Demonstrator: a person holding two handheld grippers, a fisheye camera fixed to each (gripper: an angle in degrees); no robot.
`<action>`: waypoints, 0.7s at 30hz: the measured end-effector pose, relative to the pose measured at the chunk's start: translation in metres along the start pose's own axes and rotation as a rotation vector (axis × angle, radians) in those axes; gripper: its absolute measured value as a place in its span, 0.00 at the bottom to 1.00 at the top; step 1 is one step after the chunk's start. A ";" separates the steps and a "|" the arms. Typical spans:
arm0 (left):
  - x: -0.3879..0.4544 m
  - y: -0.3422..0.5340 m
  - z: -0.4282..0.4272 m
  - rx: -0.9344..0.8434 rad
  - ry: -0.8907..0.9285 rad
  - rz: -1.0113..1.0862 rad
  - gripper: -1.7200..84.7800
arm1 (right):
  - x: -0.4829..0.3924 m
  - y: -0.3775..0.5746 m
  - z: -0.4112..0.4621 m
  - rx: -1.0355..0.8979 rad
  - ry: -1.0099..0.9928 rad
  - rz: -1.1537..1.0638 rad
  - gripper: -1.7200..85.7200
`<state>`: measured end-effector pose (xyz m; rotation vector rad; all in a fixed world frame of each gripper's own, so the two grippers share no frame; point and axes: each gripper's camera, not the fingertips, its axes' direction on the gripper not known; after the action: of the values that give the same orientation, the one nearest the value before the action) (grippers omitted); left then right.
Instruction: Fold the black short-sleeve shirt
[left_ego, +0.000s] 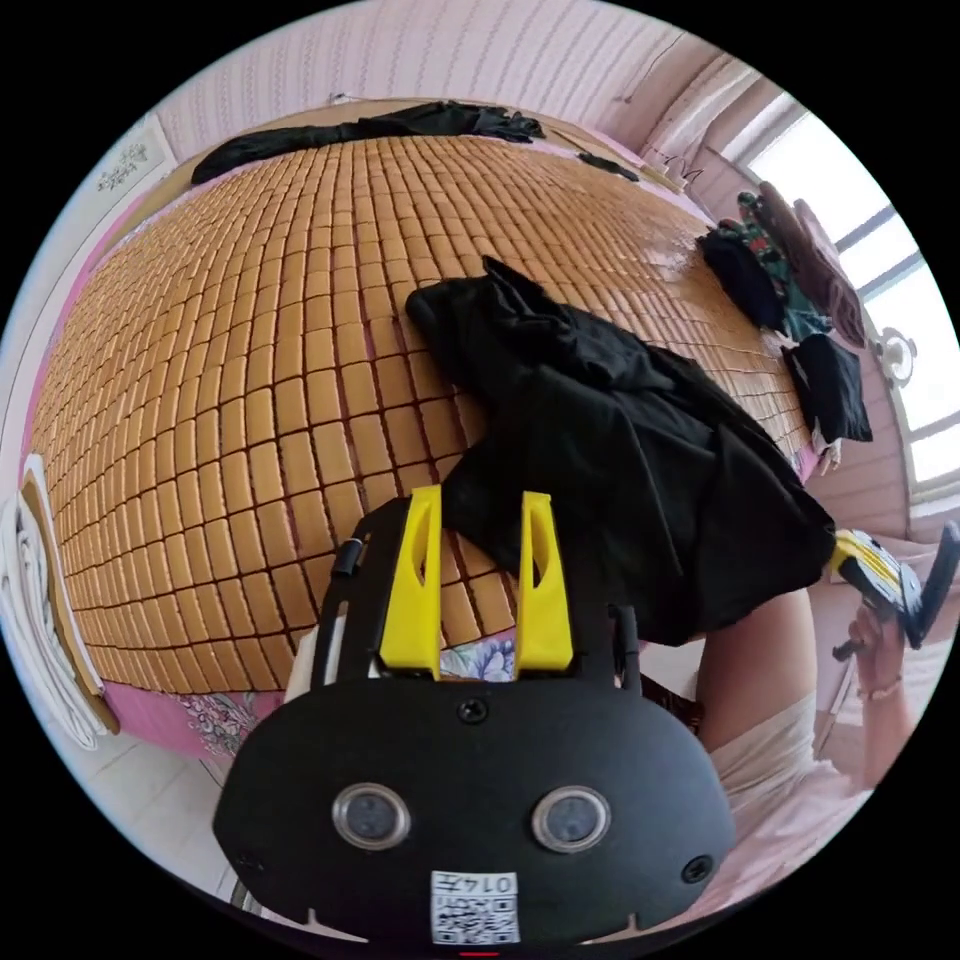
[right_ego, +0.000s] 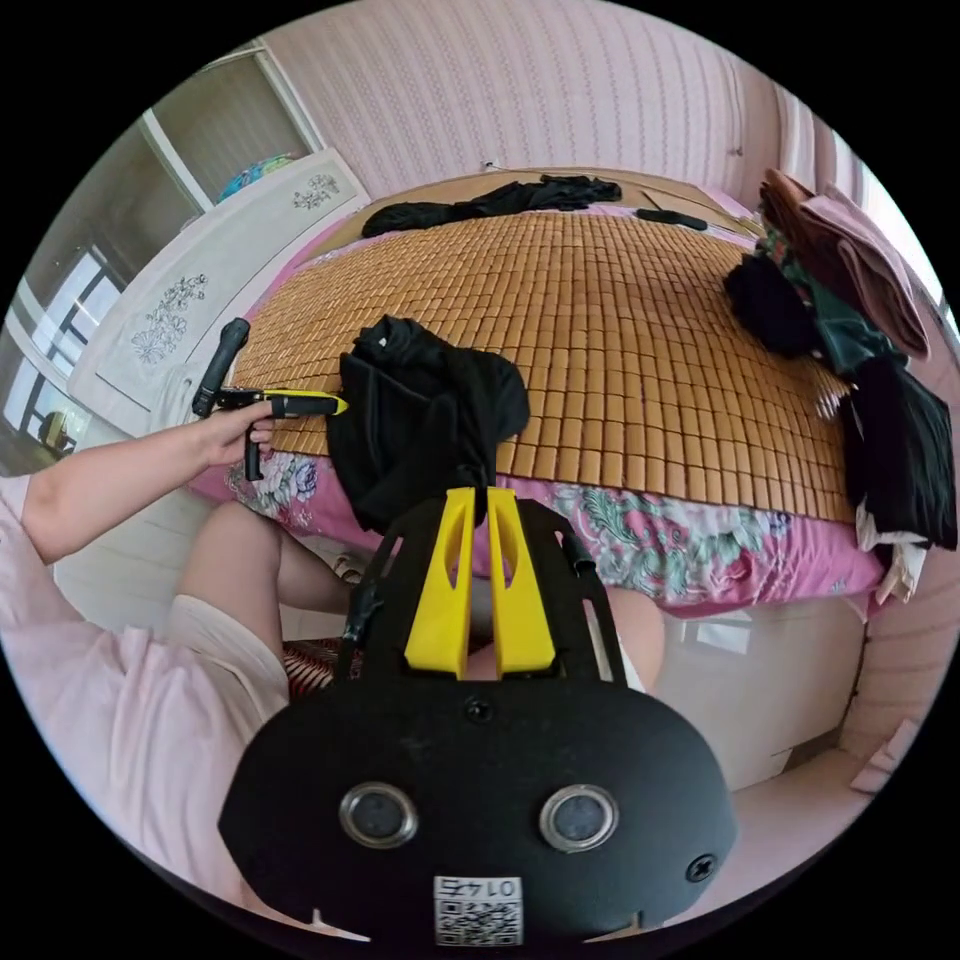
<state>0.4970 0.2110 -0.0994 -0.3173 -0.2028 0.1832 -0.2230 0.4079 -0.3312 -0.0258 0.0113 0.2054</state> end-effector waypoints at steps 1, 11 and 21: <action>0.004 0.000 -0.007 -0.008 -0.032 0.030 0.12 | 0.013 0.010 -0.013 0.021 -0.019 0.039 0.02; -0.081 0.141 -0.204 0.295 0.387 -0.188 0.01 | 0.090 0.057 -0.151 0.423 -0.383 0.144 0.03; -0.093 0.311 -0.479 1.023 0.510 -0.108 0.01 | 0.064 0.098 -0.335 0.886 -0.583 -0.153 0.03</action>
<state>0.4699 0.3434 -0.6619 0.6647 0.3843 0.0759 -0.1829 0.5080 -0.6690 0.9142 -0.4793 0.0350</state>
